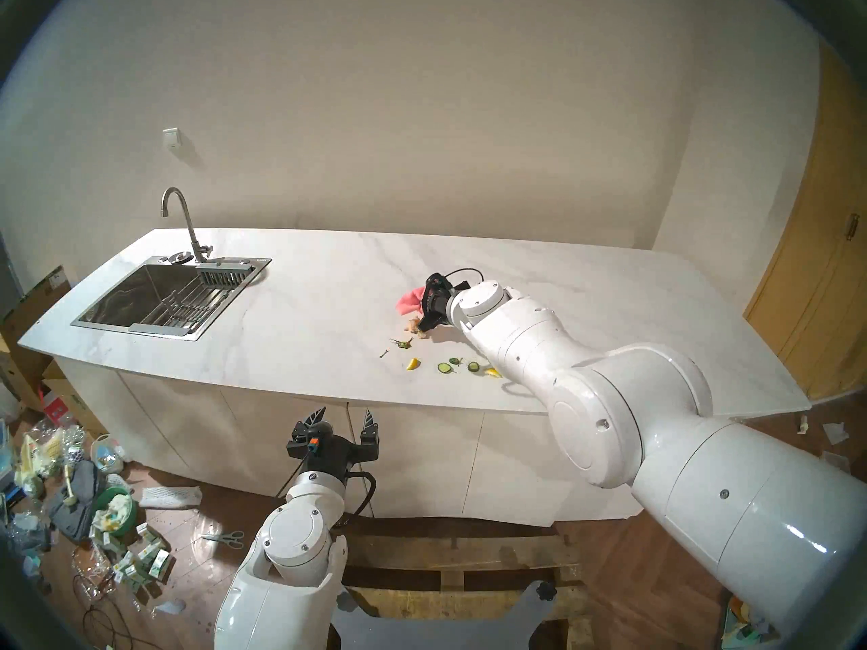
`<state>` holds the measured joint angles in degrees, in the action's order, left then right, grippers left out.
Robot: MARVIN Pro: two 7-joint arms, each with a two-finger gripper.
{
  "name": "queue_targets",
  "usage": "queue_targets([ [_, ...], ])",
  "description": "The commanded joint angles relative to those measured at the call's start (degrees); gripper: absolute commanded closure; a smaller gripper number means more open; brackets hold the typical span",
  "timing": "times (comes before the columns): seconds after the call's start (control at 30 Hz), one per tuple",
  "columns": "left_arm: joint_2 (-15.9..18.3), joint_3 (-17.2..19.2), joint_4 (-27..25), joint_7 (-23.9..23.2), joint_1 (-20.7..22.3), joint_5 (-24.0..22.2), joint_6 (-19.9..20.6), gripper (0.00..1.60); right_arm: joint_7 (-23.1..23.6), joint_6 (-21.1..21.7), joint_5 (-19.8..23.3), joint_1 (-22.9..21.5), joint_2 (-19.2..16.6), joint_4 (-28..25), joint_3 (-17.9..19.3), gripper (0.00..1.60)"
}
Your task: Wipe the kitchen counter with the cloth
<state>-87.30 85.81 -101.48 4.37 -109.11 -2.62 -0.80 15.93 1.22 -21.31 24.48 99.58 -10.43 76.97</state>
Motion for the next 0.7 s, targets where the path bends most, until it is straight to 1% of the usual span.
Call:
queue_targets([
  [0.0,0.0,-0.1,-1.7,-0.2,0.3,0.0,-0.4,0.0,-6.8,4.6,0.4,-1.0,0.9,-1.5,2.2,1.6],
  [0.03,0.1,-0.1,-1.7,-0.2,0.3,0.0,-0.4,0.0,-8.8,3.9,-2.2,0.5,1.3,-2.0,0.4,1.6],
  [0.1,0.1,-0.1,-1.7,-0.2,0.3,0.0,-0.4,0.0,-9.6,4.0,-2.3,1.0,1.7,-1.9,0.4,1.6],
  [0.13,0.1,-0.1,-1.7,-0.2,0.3,0.0,-0.4,0.0,-10.6,4.7,-1.9,1.6,2.1,-1.6,0.9,1.6],
  [0.4,0.1,-0.1,-1.6,-0.1,0.3,0.0,-0.4,0.0,-19.4,5.7,-4.8,4.6,4.3,-0.9,-0.7,1.6],
  [0.43,0.1,-0.1,-1.6,-0.1,0.3,0.0,-0.4,0.0,-19.4,5.7,-4.8,4.6,4.3,-0.9,-0.7,1.6],
  [0.57,0.1,-0.1,-1.7,-0.1,0.3,-0.1,-0.4,0.0,-23.1,4.7,-4.8,5.2,5.2,0.7,-1.1,1.6],
  [0.6,0.1,-0.1,-1.7,-0.1,0.3,-0.1,-0.4,0.0,-21.2,3.6,-4.8,5.1,5.0,1.0,-1.3,1.6],
  [0.63,0.1,-0.1,-1.7,-0.1,0.3,-0.1,-0.4,0.0,-20.5,3.3,-4.6,5.2,4.9,1.2,-1.1,1.6],
  [0.67,0.1,-0.1,-1.7,-0.1,0.3,-0.1,-0.4,0.0,-18.1,0.9,-5.4,5.5,4.4,1.1,-2.2,1.6],
])
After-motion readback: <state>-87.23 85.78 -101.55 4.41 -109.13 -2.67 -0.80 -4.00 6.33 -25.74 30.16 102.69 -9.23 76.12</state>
